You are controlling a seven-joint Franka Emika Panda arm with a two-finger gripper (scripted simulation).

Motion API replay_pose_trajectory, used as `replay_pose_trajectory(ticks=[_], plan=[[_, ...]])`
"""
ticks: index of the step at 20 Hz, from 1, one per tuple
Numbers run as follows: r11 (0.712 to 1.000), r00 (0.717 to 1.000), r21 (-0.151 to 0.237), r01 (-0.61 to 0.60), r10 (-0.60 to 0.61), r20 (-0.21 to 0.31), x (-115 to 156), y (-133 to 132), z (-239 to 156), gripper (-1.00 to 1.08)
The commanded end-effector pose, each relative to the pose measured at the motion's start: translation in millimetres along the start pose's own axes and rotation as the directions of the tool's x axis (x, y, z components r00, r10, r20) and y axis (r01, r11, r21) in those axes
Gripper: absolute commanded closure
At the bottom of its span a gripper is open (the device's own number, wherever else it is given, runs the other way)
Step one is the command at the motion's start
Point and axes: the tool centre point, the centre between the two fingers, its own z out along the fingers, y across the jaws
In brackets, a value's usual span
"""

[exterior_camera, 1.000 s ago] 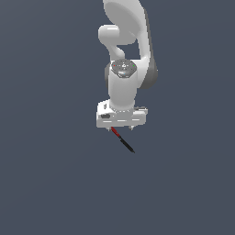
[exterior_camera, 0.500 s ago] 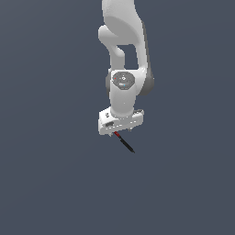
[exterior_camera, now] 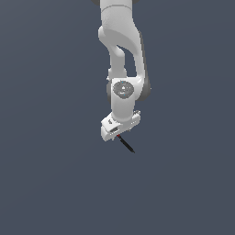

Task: Pick up the object and move it to a goal position.

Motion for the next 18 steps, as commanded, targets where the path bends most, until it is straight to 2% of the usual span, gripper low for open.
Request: replay_pose_trajectory(ticks=[1, 8, 18], plan=[[0.999, 0.999, 0.002, 0.042, -0.042, -0.001, -1, -2, 7, -0.92], [0.995, 0.995, 0.006, 0.099, -0.099, -0.001, -4, -5, 16, -0.92], [0.995, 0.995, 0.006, 0.099, -0.099, -0.001, -4, -6, 32, -0.92]])
